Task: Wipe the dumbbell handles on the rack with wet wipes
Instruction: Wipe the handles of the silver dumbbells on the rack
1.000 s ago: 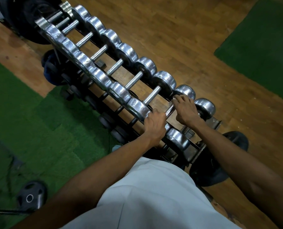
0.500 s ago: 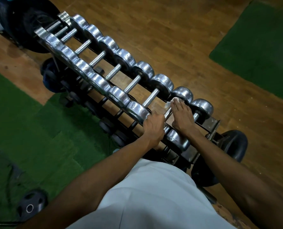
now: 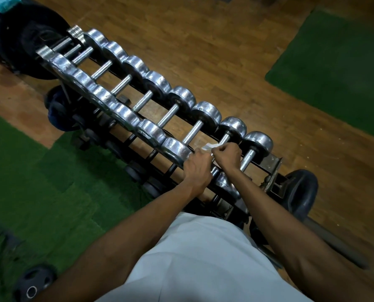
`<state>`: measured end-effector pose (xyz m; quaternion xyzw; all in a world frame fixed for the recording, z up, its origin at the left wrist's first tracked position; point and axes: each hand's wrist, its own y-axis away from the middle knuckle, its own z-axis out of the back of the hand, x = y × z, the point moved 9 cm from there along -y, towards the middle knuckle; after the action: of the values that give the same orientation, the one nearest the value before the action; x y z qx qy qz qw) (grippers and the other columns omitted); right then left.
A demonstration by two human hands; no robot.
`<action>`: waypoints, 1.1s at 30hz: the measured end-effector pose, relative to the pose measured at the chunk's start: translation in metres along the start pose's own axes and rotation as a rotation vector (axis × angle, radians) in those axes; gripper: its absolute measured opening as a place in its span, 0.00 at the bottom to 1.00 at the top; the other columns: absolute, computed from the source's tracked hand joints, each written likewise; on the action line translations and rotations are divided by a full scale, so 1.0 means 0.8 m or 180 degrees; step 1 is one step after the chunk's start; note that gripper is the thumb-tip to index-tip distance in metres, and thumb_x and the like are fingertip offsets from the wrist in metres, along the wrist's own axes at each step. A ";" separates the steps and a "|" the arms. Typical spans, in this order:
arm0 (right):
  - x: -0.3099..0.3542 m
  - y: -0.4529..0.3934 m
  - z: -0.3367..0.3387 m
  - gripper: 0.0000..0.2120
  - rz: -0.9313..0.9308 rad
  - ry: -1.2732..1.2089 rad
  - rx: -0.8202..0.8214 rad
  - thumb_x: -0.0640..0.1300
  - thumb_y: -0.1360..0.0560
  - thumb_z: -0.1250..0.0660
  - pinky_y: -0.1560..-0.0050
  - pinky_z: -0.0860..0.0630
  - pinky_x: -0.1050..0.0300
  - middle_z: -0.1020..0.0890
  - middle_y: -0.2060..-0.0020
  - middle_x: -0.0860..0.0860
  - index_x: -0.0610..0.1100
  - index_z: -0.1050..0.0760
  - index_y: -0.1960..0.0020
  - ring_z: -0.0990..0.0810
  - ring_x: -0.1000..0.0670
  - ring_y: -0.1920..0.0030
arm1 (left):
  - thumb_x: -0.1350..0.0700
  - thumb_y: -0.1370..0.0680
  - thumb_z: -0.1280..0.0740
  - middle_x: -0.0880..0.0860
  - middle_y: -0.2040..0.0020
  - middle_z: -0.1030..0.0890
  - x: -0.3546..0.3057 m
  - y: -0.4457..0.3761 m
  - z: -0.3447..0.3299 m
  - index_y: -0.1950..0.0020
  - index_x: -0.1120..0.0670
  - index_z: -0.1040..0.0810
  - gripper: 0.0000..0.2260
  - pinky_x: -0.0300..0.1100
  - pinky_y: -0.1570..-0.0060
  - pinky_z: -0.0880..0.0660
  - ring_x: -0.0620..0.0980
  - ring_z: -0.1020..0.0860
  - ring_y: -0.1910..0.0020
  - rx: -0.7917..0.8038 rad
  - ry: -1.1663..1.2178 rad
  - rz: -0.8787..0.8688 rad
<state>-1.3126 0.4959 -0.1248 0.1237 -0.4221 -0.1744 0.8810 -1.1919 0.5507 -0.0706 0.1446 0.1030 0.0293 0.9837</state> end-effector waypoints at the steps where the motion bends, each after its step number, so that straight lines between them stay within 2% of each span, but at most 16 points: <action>1: 0.000 0.000 -0.003 0.13 -0.0028 0.0082 0.0056 0.41 0.30 0.29 0.71 0.34 0.59 0.25 0.77 0.46 0.36 0.23 0.71 0.25 0.47 0.74 | 0.62 0.23 0.29 0.59 0.42 0.24 0.000 0.000 0.002 0.42 0.56 0.22 0.10 0.49 0.58 0.26 0.60 0.21 0.46 -0.0001 0.0026 -0.0016; 3: -0.002 0.003 -0.004 0.15 -0.0173 0.0227 0.0112 0.43 0.30 0.26 0.75 0.39 0.60 0.31 0.78 0.49 0.39 0.27 0.70 0.32 0.50 0.76 | 0.61 0.22 0.30 0.58 0.42 0.23 0.001 0.001 0.003 0.42 0.56 0.21 0.10 0.50 0.57 0.25 0.60 0.21 0.46 0.0003 0.0061 -0.0033; 6: -0.023 0.003 -0.010 0.16 -0.0563 0.0209 0.0244 0.45 0.31 0.24 0.75 0.38 0.59 0.28 0.75 0.50 0.43 0.29 0.70 0.29 0.51 0.74 | 0.57 0.21 0.29 0.58 0.41 0.24 0.002 0.004 0.002 0.39 0.56 0.21 0.11 0.50 0.55 0.24 0.59 0.20 0.45 0.0018 -0.0007 -0.0031; 8: -0.035 0.001 -0.012 0.17 -0.0636 -0.0031 0.0315 0.44 0.32 0.23 0.74 0.31 0.59 0.25 0.76 0.50 0.44 0.28 0.72 0.26 0.52 0.74 | 0.55 0.21 0.29 0.58 0.39 0.24 0.001 0.006 -0.001 0.38 0.55 0.21 0.12 0.50 0.53 0.23 0.59 0.21 0.44 0.0066 -0.0052 -0.0053; 10: -0.045 -0.003 -0.008 0.19 -0.0636 -0.0406 0.0313 0.42 0.34 0.20 0.69 0.20 0.49 0.24 0.78 0.49 0.45 0.28 0.76 0.23 0.51 0.73 | 0.55 0.20 0.29 0.58 0.38 0.25 -0.003 0.007 -0.003 0.38 0.55 0.22 0.12 0.50 0.53 0.23 0.59 0.22 0.43 0.0128 -0.0153 -0.0086; 11: -0.049 -0.005 -0.003 0.19 -0.0609 -0.0609 0.0301 0.40 0.35 0.20 0.65 0.17 0.47 0.24 0.77 0.49 0.45 0.27 0.77 0.21 0.50 0.72 | 0.54 0.20 0.30 0.59 0.38 0.25 -0.005 0.007 -0.003 0.37 0.55 0.22 0.12 0.50 0.53 0.23 0.59 0.22 0.43 0.0151 -0.0218 -0.0100; 14: -0.052 -0.009 0.008 0.12 -0.0487 -0.0809 0.0464 0.36 0.35 0.20 0.65 0.16 0.53 0.20 0.68 0.43 0.40 0.24 0.67 0.17 0.48 0.64 | 0.49 0.20 0.30 0.59 0.36 0.26 -0.009 0.008 -0.004 0.37 0.55 0.23 0.15 0.50 0.52 0.23 0.59 0.22 0.42 0.0234 -0.0272 -0.0037; 16: -0.055 -0.010 0.014 0.11 -0.0433 -0.0851 0.0605 0.34 0.35 0.21 0.66 0.19 0.57 0.19 0.64 0.42 0.38 0.22 0.60 0.17 0.48 0.62 | 0.41 0.22 0.31 0.60 0.35 0.28 -0.011 0.009 -0.007 0.39 0.55 0.22 0.20 0.51 0.51 0.23 0.60 0.23 0.42 0.0306 -0.0203 0.0078; 19: -0.059 -0.009 0.028 0.11 -0.0413 -0.0968 0.0700 0.30 0.33 0.21 0.67 0.21 0.61 0.18 0.63 0.44 0.36 0.22 0.56 0.17 0.49 0.64 | 0.24 0.29 0.37 0.61 0.35 0.30 -0.016 0.011 -0.022 0.40 0.55 0.22 0.37 0.51 0.53 0.24 0.61 0.24 0.43 0.0496 -0.0273 0.0217; 22: -0.062 -0.008 0.041 0.10 -0.0309 -0.1023 0.0781 0.29 0.32 0.21 0.65 0.20 0.60 0.16 0.62 0.44 0.36 0.20 0.55 0.15 0.49 0.61 | 0.16 0.36 0.40 0.64 0.33 0.33 -0.022 0.017 -0.032 0.37 0.56 0.23 0.48 0.52 0.53 0.24 0.63 0.26 0.42 0.0632 -0.0517 0.0291; 24: -0.063 -0.009 0.052 0.09 -0.0108 -0.0810 0.0824 0.30 0.31 0.21 0.63 0.19 0.59 0.15 0.62 0.45 0.36 0.17 0.54 0.15 0.49 0.60 | 0.17 0.37 0.38 0.64 0.34 0.33 -0.023 0.018 -0.031 0.36 0.55 0.25 0.48 0.55 0.51 0.22 0.64 0.25 0.43 0.0623 -0.0585 0.0292; 27: -0.056 -0.008 0.072 0.07 0.0395 -0.0151 0.1017 0.34 0.29 0.21 0.57 0.17 0.57 0.12 0.59 0.48 0.42 0.13 0.53 0.14 0.52 0.59 | 0.22 0.35 0.32 0.62 0.35 0.32 -0.023 0.018 -0.029 0.35 0.54 0.25 0.42 0.57 0.48 0.21 0.63 0.25 0.42 0.0615 -0.0538 0.0283; 30: -0.056 0.001 0.082 0.05 0.0720 0.0286 0.1345 0.36 0.27 0.22 0.55 0.18 0.63 0.12 0.58 0.54 0.41 0.13 0.52 0.13 0.58 0.57 | 0.24 0.34 0.30 0.62 0.36 0.32 -0.025 0.021 -0.029 0.34 0.55 0.25 0.42 0.61 0.46 0.21 0.64 0.25 0.40 0.0646 -0.0516 0.0298; 33: -0.059 0.015 0.075 0.06 0.1249 0.1166 0.1499 0.40 0.29 0.21 0.59 0.26 0.70 0.13 0.60 0.58 0.47 0.12 0.53 0.17 0.64 0.61 | 0.24 0.35 0.29 0.62 0.36 0.31 -0.029 0.019 -0.026 0.35 0.56 0.25 0.43 0.60 0.48 0.20 0.64 0.25 0.42 0.0658 -0.0536 0.0297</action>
<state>-1.3851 0.5222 -0.1165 0.2691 -0.3015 0.1252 0.9061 -1.2195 0.5687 -0.0812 0.2518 0.0157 0.0520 0.9663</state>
